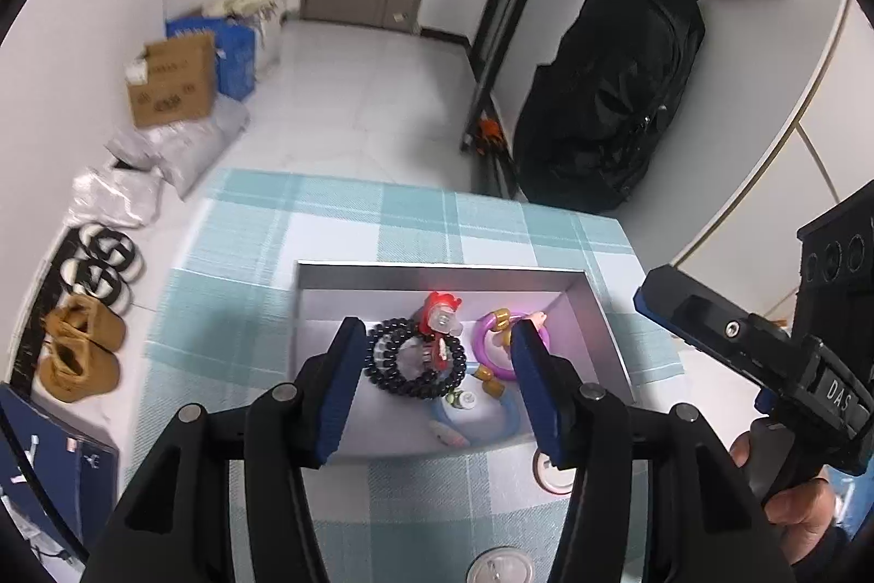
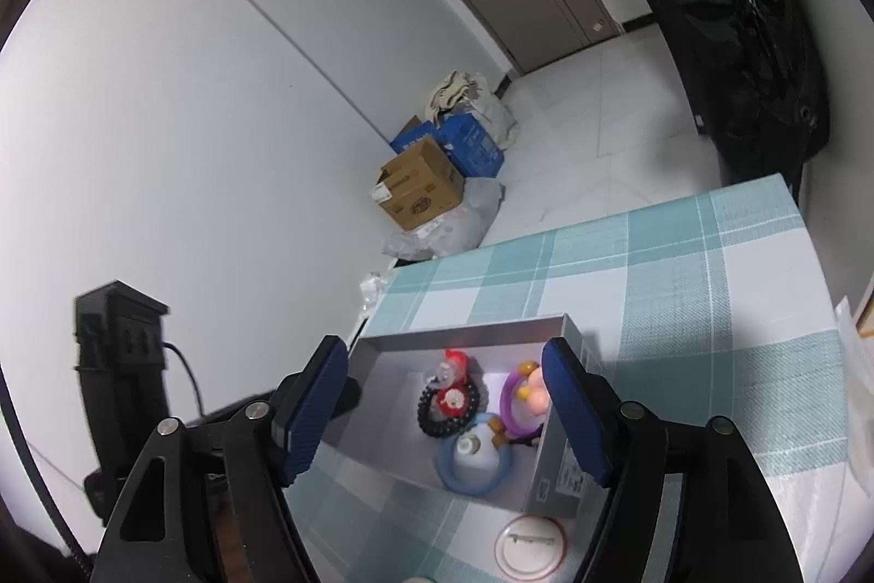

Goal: Organize jewelry
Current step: 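Withdraw both tools from the box toward the pin badges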

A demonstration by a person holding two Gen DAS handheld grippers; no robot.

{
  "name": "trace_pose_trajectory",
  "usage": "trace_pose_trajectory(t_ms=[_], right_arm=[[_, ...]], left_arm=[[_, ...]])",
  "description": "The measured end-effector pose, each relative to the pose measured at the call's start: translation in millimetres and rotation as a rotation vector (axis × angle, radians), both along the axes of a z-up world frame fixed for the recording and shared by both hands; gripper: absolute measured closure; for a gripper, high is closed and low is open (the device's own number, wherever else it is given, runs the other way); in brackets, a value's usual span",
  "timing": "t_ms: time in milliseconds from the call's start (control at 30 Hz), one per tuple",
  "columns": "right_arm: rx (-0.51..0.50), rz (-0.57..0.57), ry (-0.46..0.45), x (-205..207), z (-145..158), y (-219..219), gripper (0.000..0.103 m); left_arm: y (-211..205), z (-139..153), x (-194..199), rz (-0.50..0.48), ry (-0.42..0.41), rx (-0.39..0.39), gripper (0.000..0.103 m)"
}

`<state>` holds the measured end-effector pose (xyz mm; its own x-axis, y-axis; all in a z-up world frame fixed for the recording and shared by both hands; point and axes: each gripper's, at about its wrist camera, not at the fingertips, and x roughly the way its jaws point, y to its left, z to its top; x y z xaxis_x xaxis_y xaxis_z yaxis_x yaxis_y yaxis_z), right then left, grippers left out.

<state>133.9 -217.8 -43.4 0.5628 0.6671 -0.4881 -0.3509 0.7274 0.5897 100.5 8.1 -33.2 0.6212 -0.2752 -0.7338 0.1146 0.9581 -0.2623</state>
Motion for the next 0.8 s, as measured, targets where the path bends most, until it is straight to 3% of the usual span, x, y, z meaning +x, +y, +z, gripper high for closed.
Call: trace_pose_trajectory(t_ms=[67, 200, 367, 800], right_arm=[[-0.015, 0.001, -0.007, -6, 1, -1, 0.026], [-0.037, -0.011, -0.007, -16, 0, -5, 0.024], [-0.067, -0.015, -0.006, -32, 0, -10, 0.017], [-0.152, -0.059, 0.048, -64, -10, -24, 0.008]], left_arm=[[0, 5, -9, 0.027, -0.029, 0.019, 0.035], [-1, 7, -22, 0.052, -0.051, 0.051, 0.035], [-4, -5, -44, 0.056, -0.013, 0.073, 0.035], [-19, -29, -74, -0.016, 0.057, 0.096, 0.034]])
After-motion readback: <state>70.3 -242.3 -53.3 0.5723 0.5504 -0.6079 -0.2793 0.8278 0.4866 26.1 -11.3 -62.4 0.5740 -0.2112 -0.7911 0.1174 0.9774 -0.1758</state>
